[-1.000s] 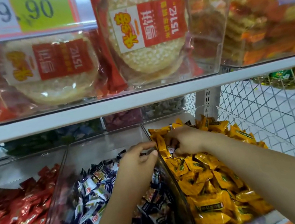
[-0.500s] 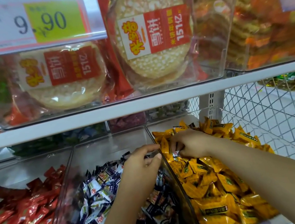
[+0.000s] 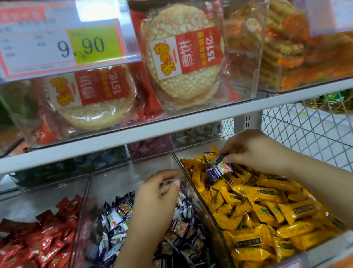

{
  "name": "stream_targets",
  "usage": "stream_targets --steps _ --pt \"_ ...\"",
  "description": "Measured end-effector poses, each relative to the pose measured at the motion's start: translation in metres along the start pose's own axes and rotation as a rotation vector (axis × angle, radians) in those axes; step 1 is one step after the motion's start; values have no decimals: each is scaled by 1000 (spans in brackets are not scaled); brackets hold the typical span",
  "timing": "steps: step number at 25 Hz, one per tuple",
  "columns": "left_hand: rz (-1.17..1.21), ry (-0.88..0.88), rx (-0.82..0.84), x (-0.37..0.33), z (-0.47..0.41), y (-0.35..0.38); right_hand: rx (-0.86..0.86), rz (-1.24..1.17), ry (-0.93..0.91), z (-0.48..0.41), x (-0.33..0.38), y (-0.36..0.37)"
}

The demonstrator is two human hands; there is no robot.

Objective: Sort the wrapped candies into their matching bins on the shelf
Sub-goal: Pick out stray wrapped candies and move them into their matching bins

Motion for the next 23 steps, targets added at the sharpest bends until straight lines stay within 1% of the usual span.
stream_targets --steps 4,6,8,9,10,11,12,13,15,17,20,23 --pt "-33 4 -190 -2 6 -18 -17 -120 -46 17 45 -1" --pt "-61 -4 -290 -2 7 -29 36 -173 -77 19 67 10" --pt "-51 -19 -327 -2 8 -33 106 -225 -78 22 79 19" --pt "41 -47 -308 0 7 -33 133 -257 -74 22 80 23" --pt "200 -93 -250 1 7 -33 156 -300 -60 23 83 25" --pt "372 -145 -144 2 7 -31 176 -344 -36 23 82 27" --pt "470 -180 -35 4 7 -29 193 -383 -9 23 83 30" --pt "478 -184 45 8 7 -27 207 -400 10 22 81 33" --pt "355 -160 64 14 5 -26 235 -415 28 20 82 39" --pt "260 -155 3 19 5 -28 244 -388 7 16 79 44" --pt "28 -128 -60 24 4 -33 166 -339 16 5 65 41" --pt "-66 -81 -92 25 4 -31 107 -370 82 -6 37 30"
Point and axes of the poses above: each hand's wrist, its own z-axis away from the middle knuckle, its own y-axis out of the palm, x = y × z, the point moved 1 cm from there along -z, towards the middle knuckle, and after that the axes turned 12 degrees about y, right-handed, at the moved point
